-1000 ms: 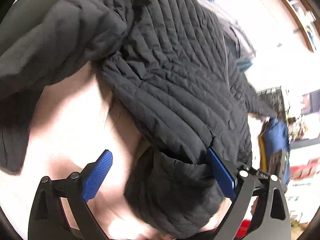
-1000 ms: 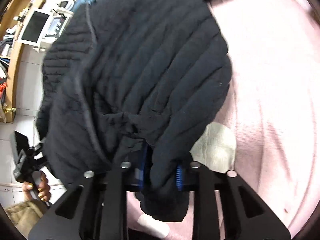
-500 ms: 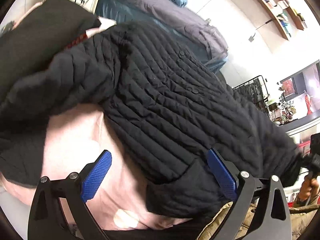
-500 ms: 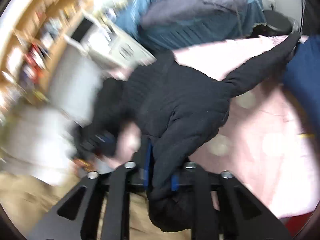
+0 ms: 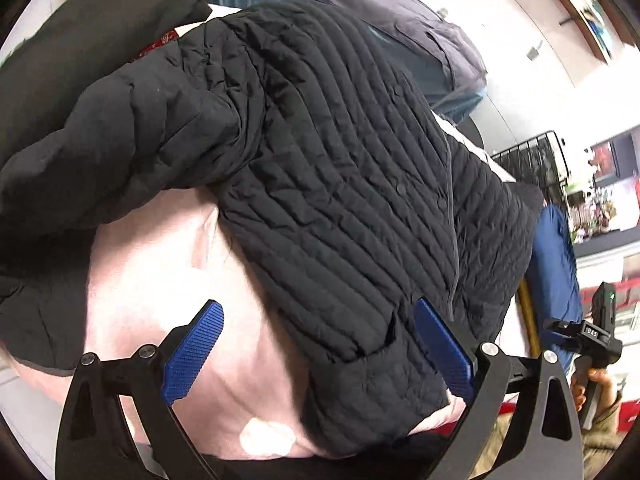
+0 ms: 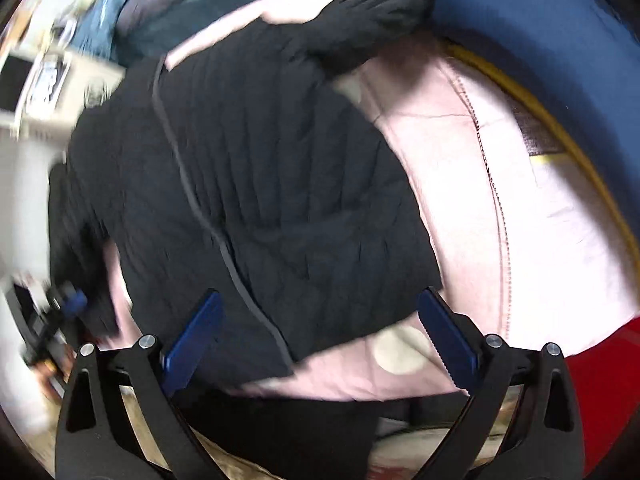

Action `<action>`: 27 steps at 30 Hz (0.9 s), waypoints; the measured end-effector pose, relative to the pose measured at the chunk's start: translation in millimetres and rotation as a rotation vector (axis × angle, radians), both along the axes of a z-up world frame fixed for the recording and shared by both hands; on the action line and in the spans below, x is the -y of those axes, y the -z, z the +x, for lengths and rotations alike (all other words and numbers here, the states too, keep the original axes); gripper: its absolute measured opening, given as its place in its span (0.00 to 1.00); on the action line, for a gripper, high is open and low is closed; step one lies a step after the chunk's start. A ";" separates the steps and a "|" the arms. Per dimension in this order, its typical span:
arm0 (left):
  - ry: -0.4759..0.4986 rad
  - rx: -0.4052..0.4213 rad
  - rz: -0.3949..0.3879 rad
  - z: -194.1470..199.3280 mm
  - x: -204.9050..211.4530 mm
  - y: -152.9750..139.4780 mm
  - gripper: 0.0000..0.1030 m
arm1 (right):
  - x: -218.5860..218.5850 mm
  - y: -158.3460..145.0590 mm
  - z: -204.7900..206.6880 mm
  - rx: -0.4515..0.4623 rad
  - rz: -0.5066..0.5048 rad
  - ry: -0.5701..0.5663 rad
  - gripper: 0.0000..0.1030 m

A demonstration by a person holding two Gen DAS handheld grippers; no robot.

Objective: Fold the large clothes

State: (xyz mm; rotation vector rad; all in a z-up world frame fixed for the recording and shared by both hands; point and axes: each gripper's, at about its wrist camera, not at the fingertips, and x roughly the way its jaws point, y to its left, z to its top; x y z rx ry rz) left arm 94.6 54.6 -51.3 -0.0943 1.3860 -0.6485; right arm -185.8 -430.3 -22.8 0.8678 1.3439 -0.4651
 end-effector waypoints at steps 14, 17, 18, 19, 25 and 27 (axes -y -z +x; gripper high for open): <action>-0.225 -0.037 0.101 70.0 -12.2 27.1 0.91 | -13.1 45.2 46.7 0.067 -0.027 -0.027 0.94; -0.236 -0.086 0.110 70.0 -12.1 42.3 0.91 | 9.4 42.5 35.1 0.133 -0.032 0.081 0.94; -0.227 -0.108 0.114 66.9 -8.0 48.1 0.91 | 16.7 41.2 32.0 0.145 -0.029 0.110 0.94; -0.209 -0.123 0.114 61.9 -1.9 52.3 0.91 | 25.4 40.5 29.1 0.166 -0.016 0.148 0.94; -0.069 -0.123 0.114 35.0 40.4 56.5 0.91 | 86.9 43.1 31.0 0.306 0.094 0.361 0.94; -0.043 -0.122 0.118 29.7 51.3 56.0 0.91 | 109.9 58.6 44.9 0.318 0.149 0.411 0.94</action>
